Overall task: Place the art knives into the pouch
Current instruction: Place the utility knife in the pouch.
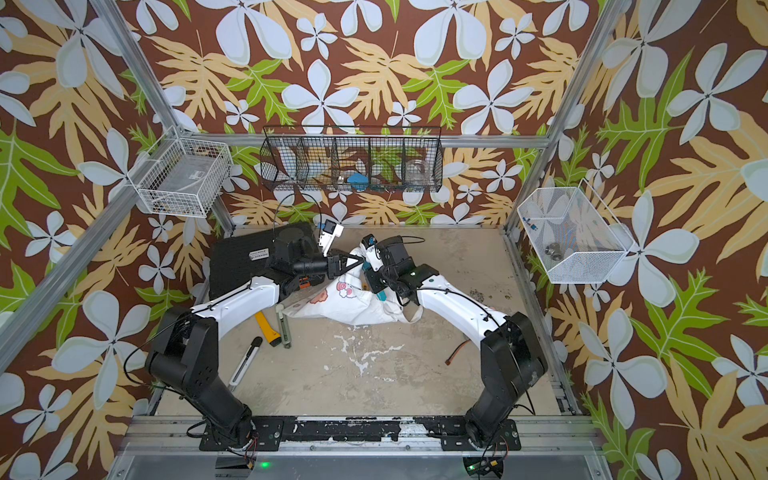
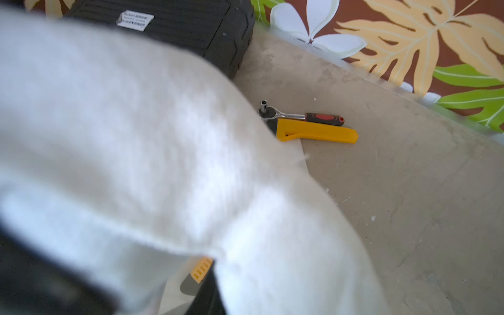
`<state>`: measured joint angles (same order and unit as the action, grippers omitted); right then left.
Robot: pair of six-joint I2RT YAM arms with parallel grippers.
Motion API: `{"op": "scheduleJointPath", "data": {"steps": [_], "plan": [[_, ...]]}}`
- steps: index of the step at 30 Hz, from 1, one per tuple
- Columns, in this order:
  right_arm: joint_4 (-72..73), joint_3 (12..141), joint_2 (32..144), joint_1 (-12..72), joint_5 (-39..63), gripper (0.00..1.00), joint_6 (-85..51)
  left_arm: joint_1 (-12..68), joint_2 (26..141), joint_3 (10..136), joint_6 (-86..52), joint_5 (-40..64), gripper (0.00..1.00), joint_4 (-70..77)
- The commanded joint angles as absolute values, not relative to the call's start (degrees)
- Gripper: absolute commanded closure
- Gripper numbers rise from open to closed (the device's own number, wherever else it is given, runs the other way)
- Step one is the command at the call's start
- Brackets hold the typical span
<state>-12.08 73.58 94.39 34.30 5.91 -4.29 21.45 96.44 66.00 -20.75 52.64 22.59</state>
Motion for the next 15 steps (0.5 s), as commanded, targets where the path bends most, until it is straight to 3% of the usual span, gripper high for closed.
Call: {"op": "scheduleJointPath", "data": {"steps": [1,15], "plan": [[1.32,70.19,92.54,34.29,3.56,0.73,-5.02,21.44,96.52,66.64,-20.31,53.61,1.00,23.56],[21.87,64.29,93.79,34.10,-0.30,0.75,0.42,21.43,96.67,66.82,-20.31,54.23,1.00,23.61]]}}
